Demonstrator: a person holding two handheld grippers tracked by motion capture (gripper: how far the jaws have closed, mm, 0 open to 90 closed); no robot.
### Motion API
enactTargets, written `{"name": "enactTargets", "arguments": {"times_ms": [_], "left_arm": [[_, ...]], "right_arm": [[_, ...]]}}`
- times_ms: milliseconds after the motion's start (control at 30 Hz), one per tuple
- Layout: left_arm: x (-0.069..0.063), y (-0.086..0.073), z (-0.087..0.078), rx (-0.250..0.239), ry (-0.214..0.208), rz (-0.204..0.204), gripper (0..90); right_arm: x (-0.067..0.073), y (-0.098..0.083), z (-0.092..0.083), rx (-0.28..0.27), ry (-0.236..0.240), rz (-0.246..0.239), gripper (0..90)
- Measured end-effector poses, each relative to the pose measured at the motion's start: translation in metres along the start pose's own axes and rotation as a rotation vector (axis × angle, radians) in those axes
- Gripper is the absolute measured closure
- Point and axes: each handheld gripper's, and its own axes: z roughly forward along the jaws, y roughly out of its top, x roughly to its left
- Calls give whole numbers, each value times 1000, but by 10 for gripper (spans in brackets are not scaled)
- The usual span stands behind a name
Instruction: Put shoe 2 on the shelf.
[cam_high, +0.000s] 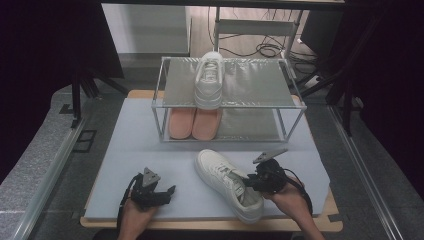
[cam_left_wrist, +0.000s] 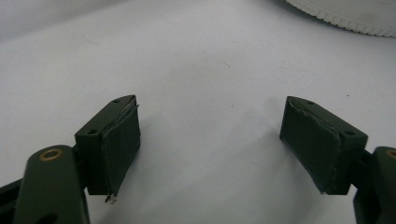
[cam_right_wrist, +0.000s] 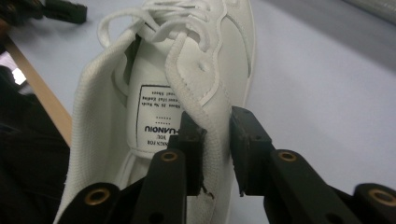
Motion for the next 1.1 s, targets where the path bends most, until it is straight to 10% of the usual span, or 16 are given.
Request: {"name": "enactTargets", "arguments": {"times_ms": [567, 1100], "left_arm": [[0, 0, 0, 3, -1, 4, 201], [0, 0, 0, 0, 0, 0, 201]], "right_arm": [[-32, -7, -14, -65, 233, 259, 800], [-37, 2, -42, -124, 286, 305, 798]]}}
